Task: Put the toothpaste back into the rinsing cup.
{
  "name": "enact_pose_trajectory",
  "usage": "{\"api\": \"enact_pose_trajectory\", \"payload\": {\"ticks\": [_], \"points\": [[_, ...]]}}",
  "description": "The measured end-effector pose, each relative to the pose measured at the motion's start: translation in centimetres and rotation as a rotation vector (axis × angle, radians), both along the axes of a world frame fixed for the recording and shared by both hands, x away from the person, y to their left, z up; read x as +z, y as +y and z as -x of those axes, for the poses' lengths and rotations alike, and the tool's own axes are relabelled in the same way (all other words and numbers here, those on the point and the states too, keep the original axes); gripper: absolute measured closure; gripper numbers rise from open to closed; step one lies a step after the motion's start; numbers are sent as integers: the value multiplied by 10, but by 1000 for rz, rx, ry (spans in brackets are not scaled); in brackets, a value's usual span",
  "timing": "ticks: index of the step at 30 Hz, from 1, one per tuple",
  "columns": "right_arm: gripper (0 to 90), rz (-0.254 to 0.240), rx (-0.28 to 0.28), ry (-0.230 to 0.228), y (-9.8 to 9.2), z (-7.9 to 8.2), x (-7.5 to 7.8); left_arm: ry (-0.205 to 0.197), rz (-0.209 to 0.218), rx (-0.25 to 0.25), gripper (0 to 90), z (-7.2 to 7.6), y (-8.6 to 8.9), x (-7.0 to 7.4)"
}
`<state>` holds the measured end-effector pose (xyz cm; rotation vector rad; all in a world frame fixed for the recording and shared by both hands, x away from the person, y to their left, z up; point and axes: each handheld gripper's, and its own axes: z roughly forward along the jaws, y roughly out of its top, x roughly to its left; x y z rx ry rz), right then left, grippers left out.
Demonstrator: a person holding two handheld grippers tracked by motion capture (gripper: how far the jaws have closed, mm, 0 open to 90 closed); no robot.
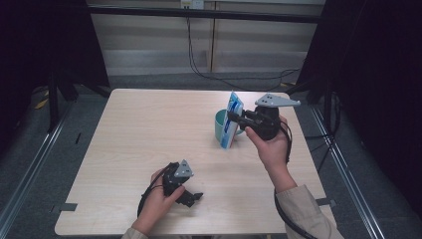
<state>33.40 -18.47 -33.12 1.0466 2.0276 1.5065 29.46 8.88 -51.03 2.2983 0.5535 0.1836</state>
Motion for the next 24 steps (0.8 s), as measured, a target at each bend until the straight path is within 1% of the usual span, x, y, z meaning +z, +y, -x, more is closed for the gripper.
{"api": "enact_pose_trajectory", "payload": {"ticks": [5,6,9,11,18,19,24], "points": [[740,-2,-6,-3,1,-4,5,0,0,0,0,0,0,0],[740,-3,-9,-5,1,-6,7,-2,-5,-4,0,0,0,0],[740,2,-17,-14,2,-9,11,0,1,2,0,0,0,0],[740,3,-23,-13,3,-12,13,-3,-6,-4,0,0,0,0],[740,-9,-36,-15,4,-21,17,-1,-5,-3,0,0,0,0],[740,-1,-41,-14,4,-24,19,0,-7,-4,0,0,0,1],[740,5,-60,-20,3,-31,25,-1,-9,-6,0,0,0,1]]}}
